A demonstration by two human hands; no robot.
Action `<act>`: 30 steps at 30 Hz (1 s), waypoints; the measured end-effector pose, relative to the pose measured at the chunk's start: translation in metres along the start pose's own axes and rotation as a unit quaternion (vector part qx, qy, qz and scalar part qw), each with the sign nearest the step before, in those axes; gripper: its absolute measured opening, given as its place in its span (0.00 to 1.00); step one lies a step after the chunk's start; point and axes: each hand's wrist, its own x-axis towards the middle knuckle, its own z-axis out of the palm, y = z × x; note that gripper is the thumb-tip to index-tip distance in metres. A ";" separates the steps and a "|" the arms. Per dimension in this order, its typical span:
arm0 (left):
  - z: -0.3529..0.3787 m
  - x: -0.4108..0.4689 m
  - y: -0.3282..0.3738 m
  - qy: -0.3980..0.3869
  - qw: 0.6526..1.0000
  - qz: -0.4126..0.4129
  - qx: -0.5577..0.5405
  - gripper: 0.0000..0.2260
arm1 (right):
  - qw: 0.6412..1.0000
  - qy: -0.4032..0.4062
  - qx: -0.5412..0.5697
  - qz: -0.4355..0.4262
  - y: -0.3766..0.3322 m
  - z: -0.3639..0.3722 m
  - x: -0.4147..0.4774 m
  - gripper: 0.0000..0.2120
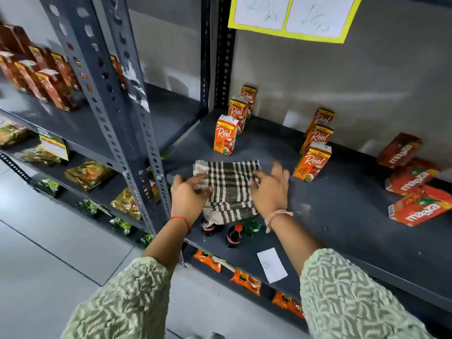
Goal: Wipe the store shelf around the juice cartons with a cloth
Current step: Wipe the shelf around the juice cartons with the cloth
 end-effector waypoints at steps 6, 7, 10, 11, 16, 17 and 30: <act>-0.018 -0.003 -0.042 0.050 0.967 0.122 0.220 0.27 | 0.985 -0.150 -0.004 -0.089 -0.042 0.013 0.008 0.35; -0.021 0.000 -0.047 0.031 0.953 0.147 0.264 0.29 | 0.981 -0.167 -0.010 -0.099 -0.043 0.019 0.009 0.37; -0.025 0.010 -0.058 -0.049 0.929 0.185 0.317 0.31 | 0.971 -0.204 -0.057 -0.112 -0.040 0.037 0.012 0.41; -0.025 0.012 -0.061 -0.071 0.924 0.189 0.326 0.31 | 0.968 -0.208 -0.079 -0.115 -0.038 0.041 0.012 0.42; -0.024 0.014 -0.067 -0.093 0.912 0.196 0.349 0.26 | 0.968 -0.192 -0.075 -0.142 -0.033 0.039 0.012 0.24; -0.025 0.014 -0.066 -0.094 0.912 0.196 0.349 0.26 | 0.973 -0.177 -0.053 -0.140 -0.033 0.037 0.010 0.22; -0.031 0.014 -0.057 -0.113 0.907 0.208 0.348 0.29 | 0.965 -0.190 -0.064 -0.169 -0.076 0.066 0.029 0.22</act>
